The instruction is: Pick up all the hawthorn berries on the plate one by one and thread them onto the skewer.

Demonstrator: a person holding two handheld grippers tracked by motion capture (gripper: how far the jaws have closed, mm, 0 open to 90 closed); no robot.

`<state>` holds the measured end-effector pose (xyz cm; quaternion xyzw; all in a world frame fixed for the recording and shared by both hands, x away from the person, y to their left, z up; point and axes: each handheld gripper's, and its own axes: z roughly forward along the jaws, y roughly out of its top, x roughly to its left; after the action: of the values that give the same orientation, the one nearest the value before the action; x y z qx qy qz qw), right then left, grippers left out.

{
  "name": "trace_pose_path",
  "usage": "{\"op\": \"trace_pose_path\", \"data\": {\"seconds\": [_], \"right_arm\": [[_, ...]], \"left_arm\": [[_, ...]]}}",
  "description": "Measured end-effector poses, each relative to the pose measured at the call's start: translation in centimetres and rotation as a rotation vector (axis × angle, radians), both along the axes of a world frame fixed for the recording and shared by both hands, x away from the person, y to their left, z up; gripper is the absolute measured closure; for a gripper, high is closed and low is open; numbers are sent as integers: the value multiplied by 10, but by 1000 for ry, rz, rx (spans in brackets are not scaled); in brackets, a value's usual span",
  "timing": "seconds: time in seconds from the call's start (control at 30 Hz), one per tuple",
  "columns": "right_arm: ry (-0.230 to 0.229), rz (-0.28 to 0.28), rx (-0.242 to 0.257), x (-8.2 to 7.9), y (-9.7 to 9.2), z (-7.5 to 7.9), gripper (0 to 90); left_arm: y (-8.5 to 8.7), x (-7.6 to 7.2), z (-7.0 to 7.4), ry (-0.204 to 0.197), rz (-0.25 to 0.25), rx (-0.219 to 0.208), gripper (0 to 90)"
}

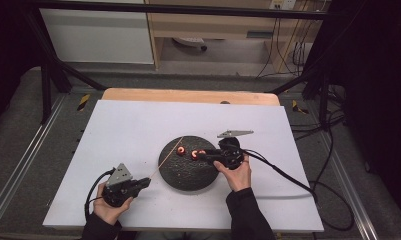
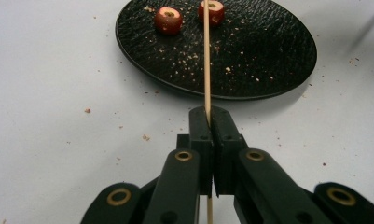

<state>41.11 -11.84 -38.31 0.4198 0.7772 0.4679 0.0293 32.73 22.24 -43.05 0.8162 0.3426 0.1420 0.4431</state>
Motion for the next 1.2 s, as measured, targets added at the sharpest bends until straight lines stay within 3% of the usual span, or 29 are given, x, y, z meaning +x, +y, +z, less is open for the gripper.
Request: {"op": "trace_pose_path", "data": {"seconds": [0.23, 0.6, 1.2], "right_arm": [[-21, -40, 86, -6, -3, -9, 626], [-53, -136, 260, -16, -5, -24, 626], [-120, -257, 422, -16, -3, -21, 626]], "left_arm": [[-1, -1, 0, -4, 4, -2, 881], [-3, -1, -1, -6, 7, -7, 881], [-11, -4, -2, -7, 11, -31, 880]]}}
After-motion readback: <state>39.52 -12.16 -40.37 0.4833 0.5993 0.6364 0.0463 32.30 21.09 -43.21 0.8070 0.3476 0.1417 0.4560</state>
